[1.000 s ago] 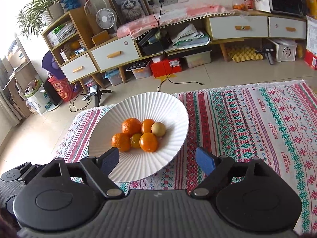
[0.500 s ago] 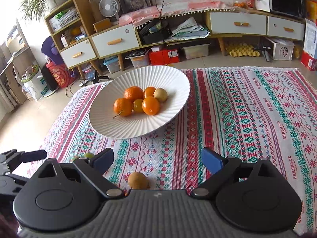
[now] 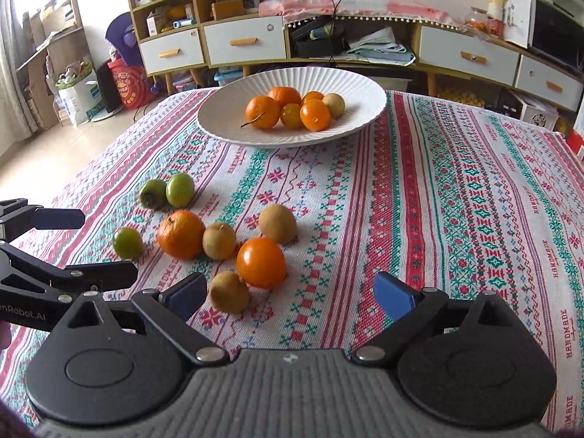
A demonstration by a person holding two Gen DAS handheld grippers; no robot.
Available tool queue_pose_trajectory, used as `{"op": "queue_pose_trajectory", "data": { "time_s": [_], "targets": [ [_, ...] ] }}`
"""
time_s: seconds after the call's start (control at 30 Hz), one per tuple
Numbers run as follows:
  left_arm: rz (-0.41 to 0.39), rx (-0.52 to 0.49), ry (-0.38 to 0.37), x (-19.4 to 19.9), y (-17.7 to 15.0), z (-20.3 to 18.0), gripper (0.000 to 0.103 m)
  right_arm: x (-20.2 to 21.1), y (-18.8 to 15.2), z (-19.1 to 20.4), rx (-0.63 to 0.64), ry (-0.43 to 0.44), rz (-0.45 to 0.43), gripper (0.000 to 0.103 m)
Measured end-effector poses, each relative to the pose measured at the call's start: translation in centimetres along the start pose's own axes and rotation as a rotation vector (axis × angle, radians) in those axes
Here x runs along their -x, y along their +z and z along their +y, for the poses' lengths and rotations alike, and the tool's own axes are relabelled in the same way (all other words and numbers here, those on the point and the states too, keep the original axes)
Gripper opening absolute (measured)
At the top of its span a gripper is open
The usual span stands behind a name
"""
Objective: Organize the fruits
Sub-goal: 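Move both open tools back toward the fruit pile, then grasp a dark green lime with the left tool while the right tool grasps a tan kiwi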
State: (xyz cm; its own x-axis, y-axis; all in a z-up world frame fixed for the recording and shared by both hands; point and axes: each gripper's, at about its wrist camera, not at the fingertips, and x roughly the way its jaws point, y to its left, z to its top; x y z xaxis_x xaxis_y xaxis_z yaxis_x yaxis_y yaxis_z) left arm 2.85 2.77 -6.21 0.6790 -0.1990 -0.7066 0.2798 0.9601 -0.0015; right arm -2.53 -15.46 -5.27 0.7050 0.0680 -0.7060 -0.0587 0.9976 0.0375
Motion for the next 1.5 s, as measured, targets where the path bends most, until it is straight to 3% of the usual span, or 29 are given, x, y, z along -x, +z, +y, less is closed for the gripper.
{"op": "queue_pose_trajectory", "data": {
  "time_s": [0.13, 0.53, 1.1, 1.33, 1.43, 1.5],
  "targets": [
    [0.019, -0.029, -0.012, -0.4, -1.2, -0.3, 0.102, -0.2, -1.1, 0.5, 0.019, 0.009, 0.012, 0.099],
    [-0.101, -0.022, -0.038, 0.0, -3.0, -0.2, 0.102, -0.4, -2.3, 1.0, 0.069, -0.005, -0.071, 0.103],
    [-0.101, -0.019, -0.045, -0.3, -2.6, 0.0, 0.102, -0.6, -2.2, 1.3, 0.045, -0.027, -0.106, 0.103],
    [-0.114, -0.037, -0.065, -0.4, -2.2, 0.0, 0.092, -0.3, -2.2, 1.9, 0.073, -0.026, -0.125, 0.087],
    [-0.127, -0.054, -0.077, -0.3, -2.0, -0.4, 0.078, -0.2, -2.0, 2.3, 0.087, -0.032, -0.133, 0.077],
    [-0.13, -0.038, -0.079, -0.3, -1.9, -0.3, 0.07, -0.1, -1.9, 2.5, 0.114, -0.024, -0.136, 0.062]
  ]
}}
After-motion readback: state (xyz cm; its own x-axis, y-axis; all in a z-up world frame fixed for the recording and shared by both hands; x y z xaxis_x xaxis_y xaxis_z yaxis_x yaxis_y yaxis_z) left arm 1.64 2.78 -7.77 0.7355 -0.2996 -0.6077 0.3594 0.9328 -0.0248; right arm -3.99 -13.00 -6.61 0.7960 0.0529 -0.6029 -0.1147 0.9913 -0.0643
